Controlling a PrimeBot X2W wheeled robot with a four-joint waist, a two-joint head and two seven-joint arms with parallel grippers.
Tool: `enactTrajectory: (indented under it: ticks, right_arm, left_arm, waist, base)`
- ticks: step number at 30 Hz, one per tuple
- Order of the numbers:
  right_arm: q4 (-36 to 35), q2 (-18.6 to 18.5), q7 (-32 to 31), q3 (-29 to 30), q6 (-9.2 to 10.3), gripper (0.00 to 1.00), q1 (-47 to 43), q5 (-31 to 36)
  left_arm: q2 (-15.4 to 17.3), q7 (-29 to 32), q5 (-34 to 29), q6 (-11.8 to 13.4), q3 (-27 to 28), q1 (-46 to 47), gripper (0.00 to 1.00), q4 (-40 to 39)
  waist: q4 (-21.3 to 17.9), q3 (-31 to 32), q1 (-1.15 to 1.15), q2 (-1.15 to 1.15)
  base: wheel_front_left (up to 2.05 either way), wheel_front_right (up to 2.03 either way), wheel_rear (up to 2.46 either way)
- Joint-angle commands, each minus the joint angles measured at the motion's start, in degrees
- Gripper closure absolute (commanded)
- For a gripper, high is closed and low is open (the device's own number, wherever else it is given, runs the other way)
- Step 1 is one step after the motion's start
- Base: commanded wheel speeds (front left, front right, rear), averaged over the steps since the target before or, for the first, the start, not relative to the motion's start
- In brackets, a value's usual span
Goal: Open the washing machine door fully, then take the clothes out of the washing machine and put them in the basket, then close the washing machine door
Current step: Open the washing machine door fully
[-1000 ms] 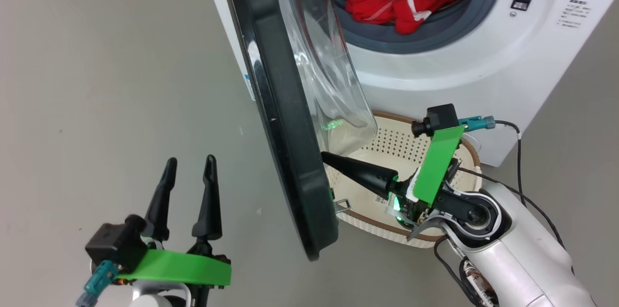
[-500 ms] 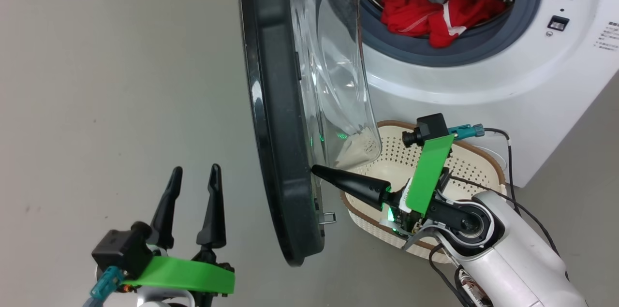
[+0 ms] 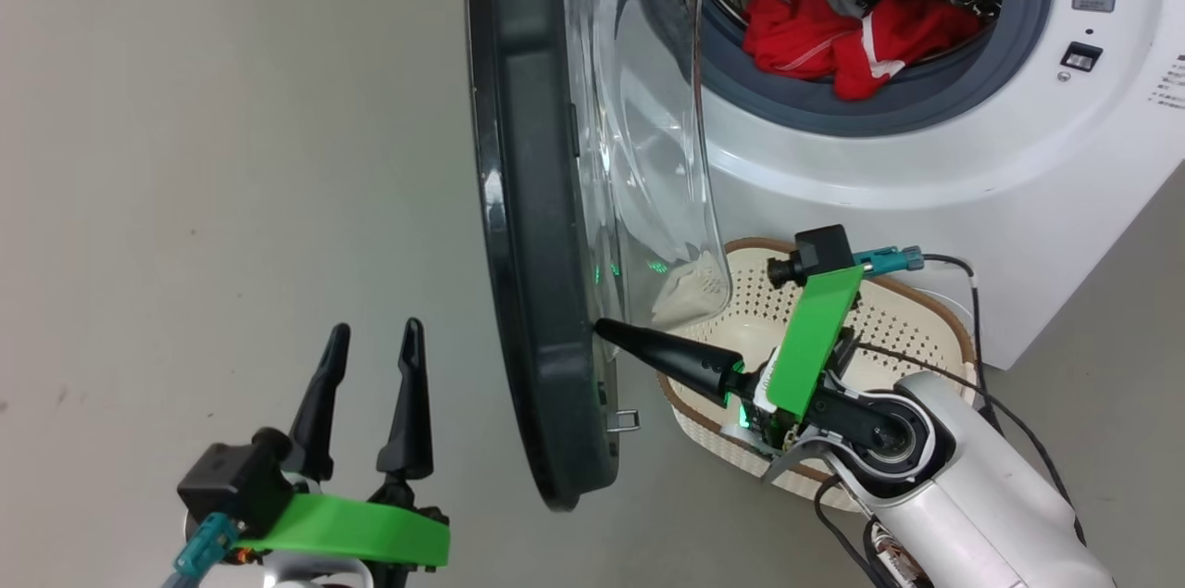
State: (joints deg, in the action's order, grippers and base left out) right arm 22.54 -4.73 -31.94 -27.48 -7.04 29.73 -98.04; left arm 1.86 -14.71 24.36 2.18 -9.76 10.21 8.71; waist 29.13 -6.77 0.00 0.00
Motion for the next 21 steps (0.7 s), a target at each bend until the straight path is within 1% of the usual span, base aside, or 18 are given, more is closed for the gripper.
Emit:
enactTrajectory:
  ticks: [1,3,4,5,6,7,8,11,15,16,21]
  right_arm:
    - [-1.38,0.93,0.97,-0.58,-0.45,1.0,0.21,1.32]
    - [-1.81,0.27,2.93,-0.6,-0.45,1.0,0.24,3.49]
    - [-2.11,-0.37,4.55,-0.77,-0.45,0.95,0.35,5.54]
    - [-2.17,-1.02,6.82,-0.93,-0.45,0.67,0.42,8.07]
    - [-2.24,-1.48,8.78,-1.4,-0.45,0.49,0.51,10.57]
    - [-2.37,-2.11,10.8,-2.06,-0.45,0.09,0.62,13.39]
    - [-2.28,-2.62,13.02,-2.59,-0.45,0.0,0.62,16.11]
    - [-2.49,-3.56,18.36,-4.32,-0.45,0.0,0.3,22.6]
    - [-4.07,-4.4,24.92,-5.04,-0.45,0.0,-1.33,27.05]
    - [-4.07,-4.4,24.92,-5.04,-0.45,0.0,-1.33,27.05]
    - [-3.12,-5.89,34.98,-4.78,-0.45,0.0,-3.74,33.46]
  left_arm:
    - [1.01,-0.29,0.14,0.64,1.91,-0.08,0.0,-1.21]
    - [1.01,-0.29,0.08,0.65,2.14,-0.18,0.0,-1.32]
    - [1.01,-0.29,-0.1,0.57,2.28,-0.23,0.0,-1.46]
    - [1.01,-0.29,-0.33,0.48,2.48,-0.29,0.0,-1.67]
    - [1.01,-0.29,-0.49,0.42,2.79,-0.38,0.0,-1.92]
    - [1.01,-0.29,-0.35,0.4,3.15,-0.45,0.0,-2.25]
    - [1.01,-0.29,0.01,0.45,3.57,-0.5,0.0,-2.46]
    - [1.01,-0.29,0.0,0.36,4.55,-0.44,0.0,-2.89]
    - [1.01,-0.29,0.59,0.49,5.55,-0.75,0.0,-3.68]
    - [1.01,-0.29,0.59,0.49,5.55,-0.75,0.0,-3.68]
    - [1.01,-0.29,-0.79,0.71,5.78,-1.19,0.0,-4.4]
  waist:
    - [-0.22,0.03,0.0,0.0]
    - [-0.54,0.03,0.0,0.0]
    - [-0.75,0.02,0.0,0.0]
    - [-0.97,0.04,0.0,0.0]
    - [-1.26,0.0,0.0,0.0]
    - [-1.45,-0.03,0.0,0.0]
    - [-1.65,-0.03,0.0,0.0]
    - [-2.17,0.05,0.0,0.0]
    - [-2.67,0.39,0.0,0.0]
    - [-2.67,0.39,0.0,0.0]
    - [-3.26,0.65,0.0,0.0]
  base:
    - [0.0,0.0,0.0]
    - [0.0,0.0,0.0]
    - [0.0,0.0,0.0]
    - [0.0,0.0,0.0]
    - [0.0,0.0,0.0]
    - [0.0,0.0,0.0]
    - [0.0,0.0,0.0]
    - [0.0,0.0,0.0]
    - [0.0,0.0,0.0]
    - [0.0,0.0,0.0]
    - [0.0,0.0,0.0]
